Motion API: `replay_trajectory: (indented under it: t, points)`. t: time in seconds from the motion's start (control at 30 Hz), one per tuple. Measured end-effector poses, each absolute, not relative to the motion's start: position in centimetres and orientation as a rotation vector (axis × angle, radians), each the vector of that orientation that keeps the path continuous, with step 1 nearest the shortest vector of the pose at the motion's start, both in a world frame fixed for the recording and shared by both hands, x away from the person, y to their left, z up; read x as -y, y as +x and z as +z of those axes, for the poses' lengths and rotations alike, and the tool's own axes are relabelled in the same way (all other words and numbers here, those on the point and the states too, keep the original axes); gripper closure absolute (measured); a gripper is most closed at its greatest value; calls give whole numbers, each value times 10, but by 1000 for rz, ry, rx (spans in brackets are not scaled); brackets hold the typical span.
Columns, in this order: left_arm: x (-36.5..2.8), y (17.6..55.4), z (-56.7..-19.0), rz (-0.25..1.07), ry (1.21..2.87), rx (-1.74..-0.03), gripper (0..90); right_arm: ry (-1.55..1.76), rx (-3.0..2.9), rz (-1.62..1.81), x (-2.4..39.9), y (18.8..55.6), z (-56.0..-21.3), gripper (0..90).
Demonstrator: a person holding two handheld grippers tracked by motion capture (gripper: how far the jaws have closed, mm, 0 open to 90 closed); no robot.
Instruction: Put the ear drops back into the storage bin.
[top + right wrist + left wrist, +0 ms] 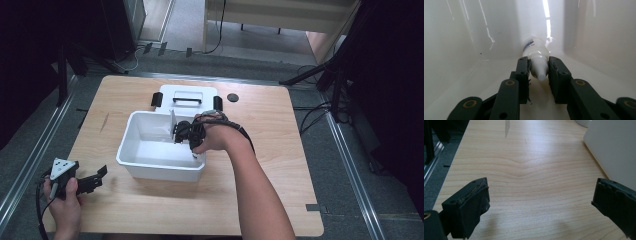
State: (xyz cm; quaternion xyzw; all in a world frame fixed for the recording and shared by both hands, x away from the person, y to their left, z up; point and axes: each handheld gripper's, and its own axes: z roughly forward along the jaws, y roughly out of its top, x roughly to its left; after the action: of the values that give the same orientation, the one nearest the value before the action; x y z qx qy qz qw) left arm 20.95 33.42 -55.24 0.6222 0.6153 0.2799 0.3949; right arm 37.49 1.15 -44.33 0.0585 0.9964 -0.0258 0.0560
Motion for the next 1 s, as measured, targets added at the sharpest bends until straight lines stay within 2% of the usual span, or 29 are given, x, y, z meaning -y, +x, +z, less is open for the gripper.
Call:
replay_trajectory:
  t: [0.23,0.33,0.47,0.63,1.0]
  points:
    - [-334,210,-552,709,1579,-1561,14,178,-3016,-69,-11,375,-443,659]
    - [-334,210,-552,709,1579,-1561,14,208,-3008,-30,-8,374,-440,573]
    - [-334,210,-552,710,1577,-1561,14,283,-2984,10,-7,375,-432,395]
    - [-334,210,-553,711,1576,-1560,14,293,-2979,107,-7,374,-415,297]
    - [-334,210,-552,708,1584,-1561,14,273,-2945,166,3,365,-378,167]
